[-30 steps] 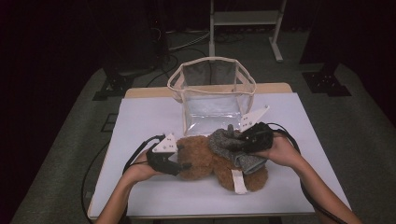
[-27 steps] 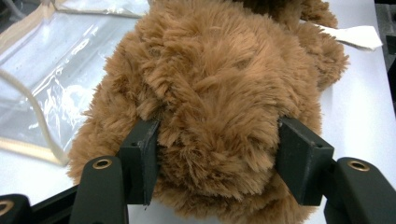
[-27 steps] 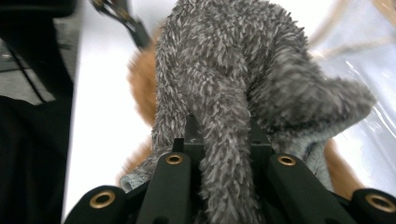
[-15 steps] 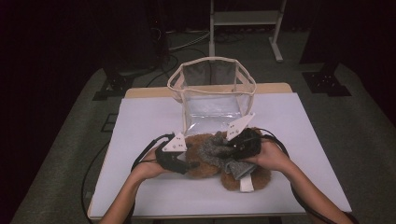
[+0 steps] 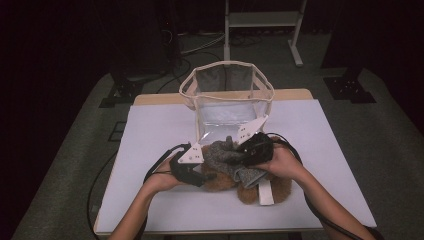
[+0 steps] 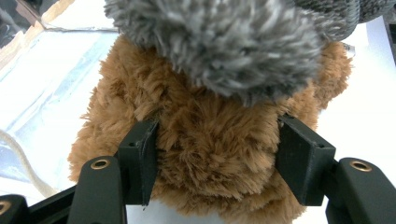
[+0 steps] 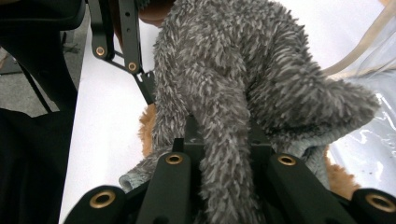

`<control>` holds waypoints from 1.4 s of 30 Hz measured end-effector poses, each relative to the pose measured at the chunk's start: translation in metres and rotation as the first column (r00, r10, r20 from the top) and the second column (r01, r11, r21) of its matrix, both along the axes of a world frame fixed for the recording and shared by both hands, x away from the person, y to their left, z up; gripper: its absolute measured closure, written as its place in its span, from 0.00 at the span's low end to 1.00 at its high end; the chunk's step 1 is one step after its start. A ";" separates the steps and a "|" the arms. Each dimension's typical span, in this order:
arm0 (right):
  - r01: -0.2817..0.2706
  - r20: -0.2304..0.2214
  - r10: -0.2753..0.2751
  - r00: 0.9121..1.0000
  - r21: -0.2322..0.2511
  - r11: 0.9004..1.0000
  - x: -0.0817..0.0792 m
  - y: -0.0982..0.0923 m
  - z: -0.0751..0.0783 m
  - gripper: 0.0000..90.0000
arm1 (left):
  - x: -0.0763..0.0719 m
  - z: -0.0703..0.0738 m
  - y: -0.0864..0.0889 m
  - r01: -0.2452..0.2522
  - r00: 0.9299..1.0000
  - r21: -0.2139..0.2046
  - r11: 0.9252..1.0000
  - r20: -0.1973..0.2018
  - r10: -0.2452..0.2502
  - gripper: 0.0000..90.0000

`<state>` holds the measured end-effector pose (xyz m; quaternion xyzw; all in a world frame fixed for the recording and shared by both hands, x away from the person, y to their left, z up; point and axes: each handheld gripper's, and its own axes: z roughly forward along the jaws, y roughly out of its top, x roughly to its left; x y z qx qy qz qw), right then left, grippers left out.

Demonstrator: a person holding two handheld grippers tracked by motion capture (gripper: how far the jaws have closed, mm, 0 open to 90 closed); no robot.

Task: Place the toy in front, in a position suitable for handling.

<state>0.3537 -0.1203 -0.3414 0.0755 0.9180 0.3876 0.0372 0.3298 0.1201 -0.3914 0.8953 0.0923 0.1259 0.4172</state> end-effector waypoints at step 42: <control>-0.009 -0.017 0.007 1.000 -0.085 0.996 0.013 0.026 0.014 0.84 | -0.012 -0.002 0.001 0.009 1.000 0.021 1.000 -0.030 -0.009 0.38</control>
